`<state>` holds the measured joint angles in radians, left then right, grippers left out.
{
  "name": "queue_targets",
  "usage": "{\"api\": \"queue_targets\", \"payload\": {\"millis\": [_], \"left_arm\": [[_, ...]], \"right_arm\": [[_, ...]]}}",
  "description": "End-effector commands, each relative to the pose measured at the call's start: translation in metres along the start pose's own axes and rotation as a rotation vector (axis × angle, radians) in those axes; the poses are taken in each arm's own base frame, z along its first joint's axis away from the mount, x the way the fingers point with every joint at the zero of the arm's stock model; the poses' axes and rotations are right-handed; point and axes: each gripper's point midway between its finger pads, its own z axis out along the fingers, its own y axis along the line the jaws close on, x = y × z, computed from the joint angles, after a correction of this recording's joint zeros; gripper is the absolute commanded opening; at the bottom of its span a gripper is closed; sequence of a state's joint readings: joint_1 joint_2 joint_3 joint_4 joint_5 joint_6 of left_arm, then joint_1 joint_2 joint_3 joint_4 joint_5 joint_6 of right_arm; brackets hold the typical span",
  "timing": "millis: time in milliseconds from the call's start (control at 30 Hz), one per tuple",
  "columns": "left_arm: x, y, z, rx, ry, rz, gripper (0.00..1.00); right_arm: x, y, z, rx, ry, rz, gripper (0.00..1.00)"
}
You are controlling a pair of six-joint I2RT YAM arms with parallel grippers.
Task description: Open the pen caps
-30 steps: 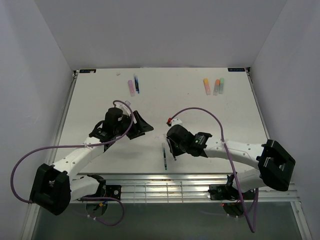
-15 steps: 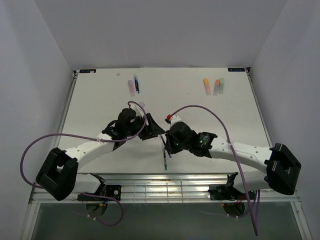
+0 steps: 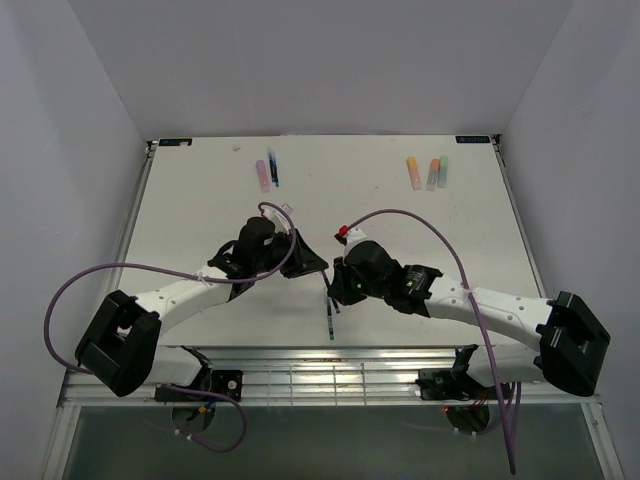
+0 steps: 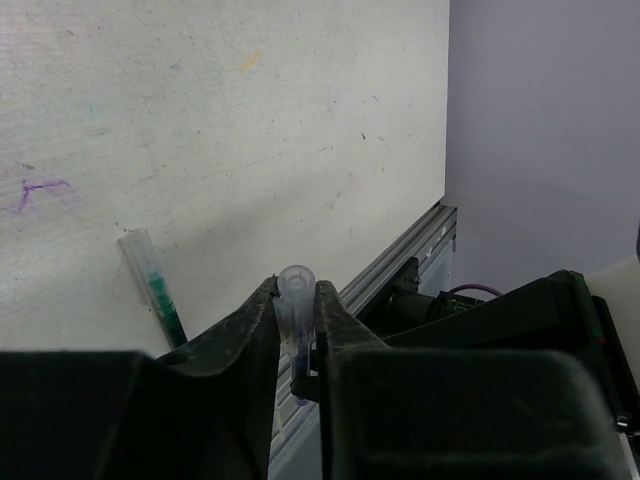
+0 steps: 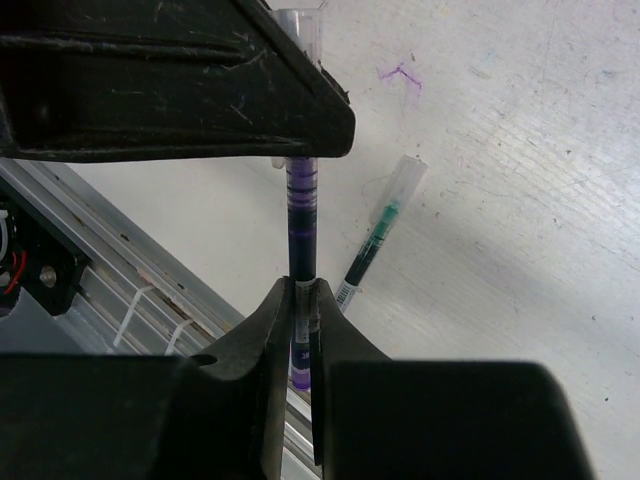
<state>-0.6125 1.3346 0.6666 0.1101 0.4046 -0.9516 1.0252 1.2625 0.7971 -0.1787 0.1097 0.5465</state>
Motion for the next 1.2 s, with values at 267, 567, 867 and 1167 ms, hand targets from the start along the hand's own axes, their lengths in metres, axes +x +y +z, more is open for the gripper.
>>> {"api": "queue_targets", "payload": {"millis": [267, 567, 867, 1167], "left_arm": [[0.001, -0.007, 0.001, 0.024, 0.005, -0.002, 0.0], [0.002, -0.011, 0.003, 0.028, 0.01, -0.008, 0.0], [-0.011, -0.01, 0.014, -0.017, -0.005, -0.007, 0.0], [-0.084, -0.031, 0.026, -0.055, -0.167, 0.124, 0.0]], "right_arm": [[-0.013, 0.0, 0.002, -0.009, -0.042, -0.007, 0.43], [-0.023, -0.004, 0.017, 0.013, -0.027, -0.029, 0.32], [-0.022, -0.004, 0.018, -0.002, -0.015, -0.007, 0.08], [0.044, 0.003, 0.003, -0.163, 0.064, 0.165, 0.08]]}}
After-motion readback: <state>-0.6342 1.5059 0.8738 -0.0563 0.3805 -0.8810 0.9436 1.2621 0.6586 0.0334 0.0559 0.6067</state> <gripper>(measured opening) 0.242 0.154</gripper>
